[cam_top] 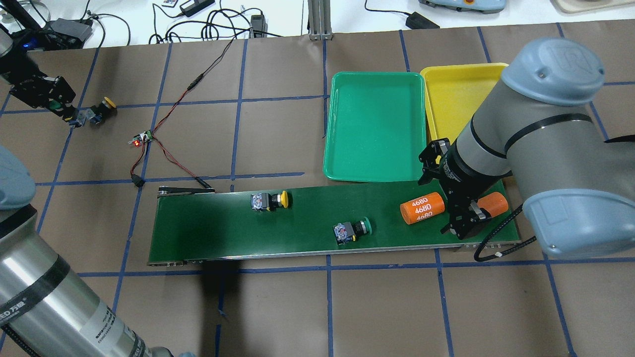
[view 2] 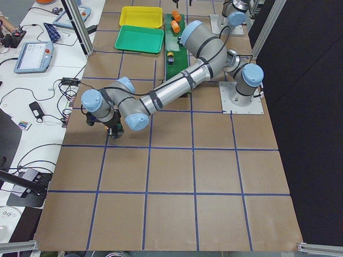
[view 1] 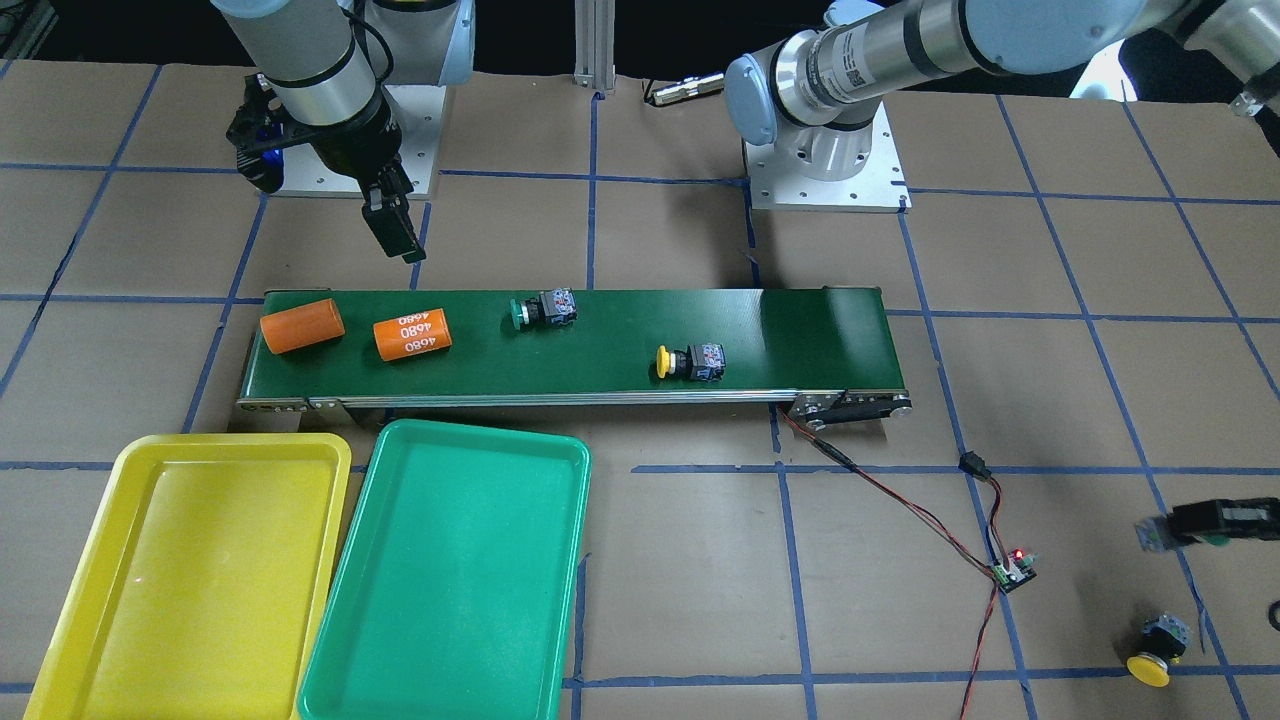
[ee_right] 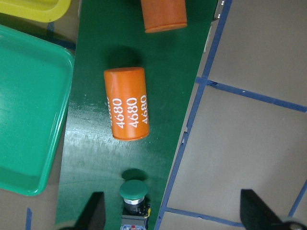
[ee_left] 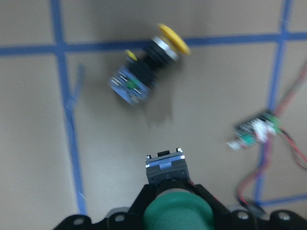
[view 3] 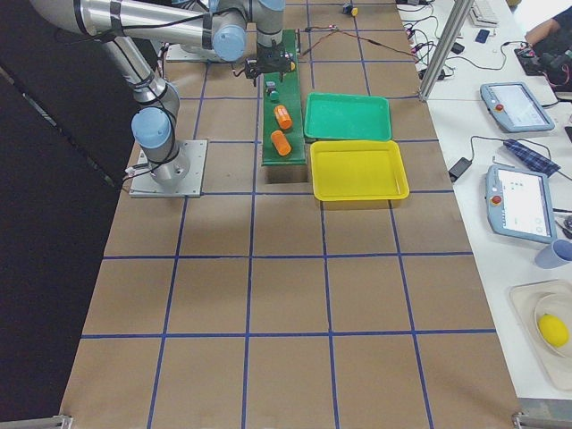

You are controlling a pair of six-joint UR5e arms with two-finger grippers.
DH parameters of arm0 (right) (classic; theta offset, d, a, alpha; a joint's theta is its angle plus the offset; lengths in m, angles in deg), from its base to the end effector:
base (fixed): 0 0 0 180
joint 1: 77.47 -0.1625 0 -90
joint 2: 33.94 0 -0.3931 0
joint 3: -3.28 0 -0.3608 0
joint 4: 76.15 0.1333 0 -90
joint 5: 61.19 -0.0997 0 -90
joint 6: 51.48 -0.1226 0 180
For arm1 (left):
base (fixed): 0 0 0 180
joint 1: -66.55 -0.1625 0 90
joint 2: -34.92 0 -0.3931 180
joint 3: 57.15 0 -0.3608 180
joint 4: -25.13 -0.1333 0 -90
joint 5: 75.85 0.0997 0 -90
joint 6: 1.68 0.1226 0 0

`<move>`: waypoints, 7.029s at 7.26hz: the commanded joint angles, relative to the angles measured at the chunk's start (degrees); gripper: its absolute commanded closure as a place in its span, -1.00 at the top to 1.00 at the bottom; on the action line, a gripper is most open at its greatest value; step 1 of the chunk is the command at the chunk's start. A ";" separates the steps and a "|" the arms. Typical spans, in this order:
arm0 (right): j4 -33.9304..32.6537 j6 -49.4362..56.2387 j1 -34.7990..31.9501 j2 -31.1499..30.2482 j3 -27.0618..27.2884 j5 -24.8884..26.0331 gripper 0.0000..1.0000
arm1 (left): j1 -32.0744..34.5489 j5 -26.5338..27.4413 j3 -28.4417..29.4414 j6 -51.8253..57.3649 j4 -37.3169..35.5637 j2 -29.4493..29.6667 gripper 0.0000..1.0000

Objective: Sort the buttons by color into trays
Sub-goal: 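Grasp the green-capped button with the right gripper while the left reaches over, then drop the green button in the green tray while the left grasps a yellow button, then lower the right gripper onto the yellow-capped button on the belt and grasp it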

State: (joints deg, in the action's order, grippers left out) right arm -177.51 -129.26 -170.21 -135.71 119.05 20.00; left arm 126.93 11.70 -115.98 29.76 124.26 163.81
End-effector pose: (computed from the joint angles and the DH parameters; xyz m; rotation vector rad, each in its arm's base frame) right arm 0.1693 -0.3562 0.3344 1.8601 2.4135 0.2053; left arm 0.2079 -0.6459 0.2739 -0.0373 -2.9359 -0.3427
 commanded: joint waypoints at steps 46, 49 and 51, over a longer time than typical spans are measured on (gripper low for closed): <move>-14.48 -4.84 -9.30 23.90 -3.45 1.51 0.96 | 0.89 0.60 10.32 -31.26 -17.48 18.16 1.00; -14.92 -1.17 -9.22 23.90 -3.44 1.69 -1.00 | 1.76 0.68 9.62 -31.26 -14.86 16.85 -0.51; -18.42 0.25 -9.04 23.46 -3.70 4.74 -1.00 | 5.69 1.12 8.84 -32.49 -6.53 11.60 -0.68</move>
State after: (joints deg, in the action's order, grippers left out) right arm -193.98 -130.27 -179.39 -112.06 115.47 22.53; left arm 129.75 12.49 -106.41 -2.13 113.21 178.71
